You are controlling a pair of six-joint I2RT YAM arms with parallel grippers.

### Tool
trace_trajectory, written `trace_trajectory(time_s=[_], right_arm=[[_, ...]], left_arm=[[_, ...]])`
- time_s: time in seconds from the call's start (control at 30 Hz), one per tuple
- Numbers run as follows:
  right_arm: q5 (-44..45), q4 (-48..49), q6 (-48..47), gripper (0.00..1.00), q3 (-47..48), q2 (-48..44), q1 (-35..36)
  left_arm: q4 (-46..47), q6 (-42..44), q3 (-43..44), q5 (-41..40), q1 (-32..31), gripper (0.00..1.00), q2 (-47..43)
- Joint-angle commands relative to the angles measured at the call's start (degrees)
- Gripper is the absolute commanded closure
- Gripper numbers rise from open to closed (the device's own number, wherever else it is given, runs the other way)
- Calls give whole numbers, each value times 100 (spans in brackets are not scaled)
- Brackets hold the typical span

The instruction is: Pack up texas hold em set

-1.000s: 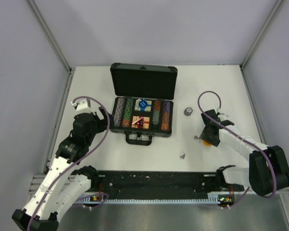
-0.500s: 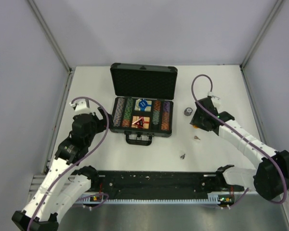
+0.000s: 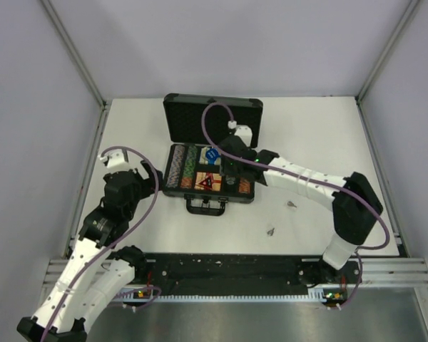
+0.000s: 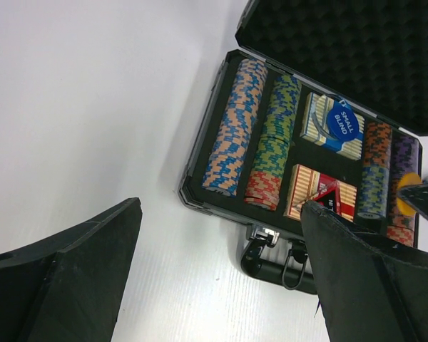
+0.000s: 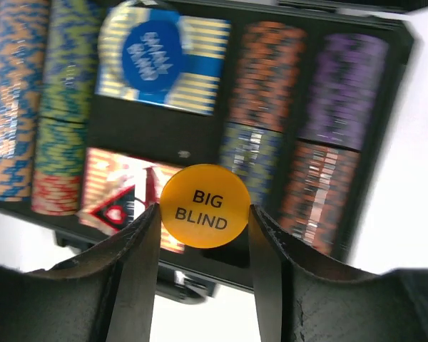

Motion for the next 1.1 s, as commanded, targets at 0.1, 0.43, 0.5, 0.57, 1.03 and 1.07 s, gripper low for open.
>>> trace_trajectory(time_s=[0.1,0.43,0.5,0.57,1.03,1.07], right_arm=[[85,218,-638,56,1337,1111,648],[16,-46,-884,56,1909,1718,868],[-47,-98,-902,56,1979,1806,886],[-29,-212,-893,56,2049,1850,921],[-108,-599,-911,54,2120,1912,1088],[-100,-599,-902,53,2111,1938,1088]], left_arm=[[-171,-9,214,-475,9,1,-215],[-207,9,205,-589,18,1,-295],[-198,17,197,-589,9,1,-277],[-198,26,214,-589,9,1,-259],[-224,0,162,-589,9,1,-286],[-224,0,170,-581,9,1,-286]])
